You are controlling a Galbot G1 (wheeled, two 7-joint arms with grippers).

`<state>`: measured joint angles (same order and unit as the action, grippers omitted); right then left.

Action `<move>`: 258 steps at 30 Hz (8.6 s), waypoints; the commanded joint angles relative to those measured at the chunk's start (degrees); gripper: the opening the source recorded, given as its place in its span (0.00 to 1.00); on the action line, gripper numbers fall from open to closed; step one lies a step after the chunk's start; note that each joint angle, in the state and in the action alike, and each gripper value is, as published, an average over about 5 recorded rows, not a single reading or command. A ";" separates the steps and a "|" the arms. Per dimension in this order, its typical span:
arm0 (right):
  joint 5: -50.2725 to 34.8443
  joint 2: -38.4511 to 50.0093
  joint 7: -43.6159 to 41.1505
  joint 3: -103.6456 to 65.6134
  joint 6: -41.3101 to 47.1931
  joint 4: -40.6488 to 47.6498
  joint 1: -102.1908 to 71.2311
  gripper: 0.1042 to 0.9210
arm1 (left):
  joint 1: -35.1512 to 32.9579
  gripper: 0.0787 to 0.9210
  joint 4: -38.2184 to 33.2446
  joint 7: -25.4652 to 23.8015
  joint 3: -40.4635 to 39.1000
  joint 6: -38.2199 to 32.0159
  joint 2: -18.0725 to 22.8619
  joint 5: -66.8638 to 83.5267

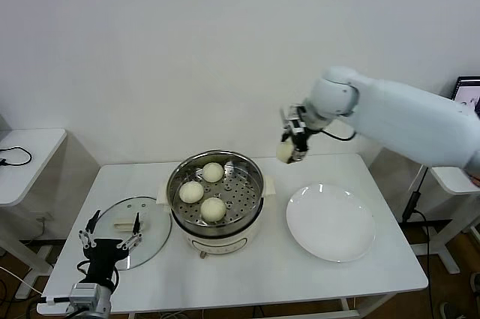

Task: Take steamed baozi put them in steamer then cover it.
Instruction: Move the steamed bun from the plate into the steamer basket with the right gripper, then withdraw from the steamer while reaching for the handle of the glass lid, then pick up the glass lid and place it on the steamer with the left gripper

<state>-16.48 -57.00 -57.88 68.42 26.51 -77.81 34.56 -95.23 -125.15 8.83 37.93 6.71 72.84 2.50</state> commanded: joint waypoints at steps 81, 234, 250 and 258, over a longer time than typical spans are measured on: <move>0.95 -16.43 48.34 -111.65 -33.75 -28.32 -114.35 0.88 | 1.31 0.88 13.36 3.25 3.03 -8.17 -1.76 -34.80; 22.00 -31.75 47.49 -112.68 -39.25 -30.42 -128.31 0.88 | 34.14 0.06 6.62 -17.03 -27.25 19.63 -18.71 -57.49; 25.10 -32.89 48.10 -111.98 -39.12 -27.83 -126.20 0.88 | 40.50 0.06 13.62 -23.56 -32.95 22.02 -9.12 -69.87; 25.54 -33.32 48.34 -111.85 -39.39 -27.17 -126.18 0.88 | 42.21 0.06 15.01 -25.36 -35.74 23.05 -6.93 -73.28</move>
<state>7.86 -89.86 -9.73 -43.59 -12.78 -105.48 -91.80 -56.25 -112.11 -13.76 6.53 28.37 62.51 -65.00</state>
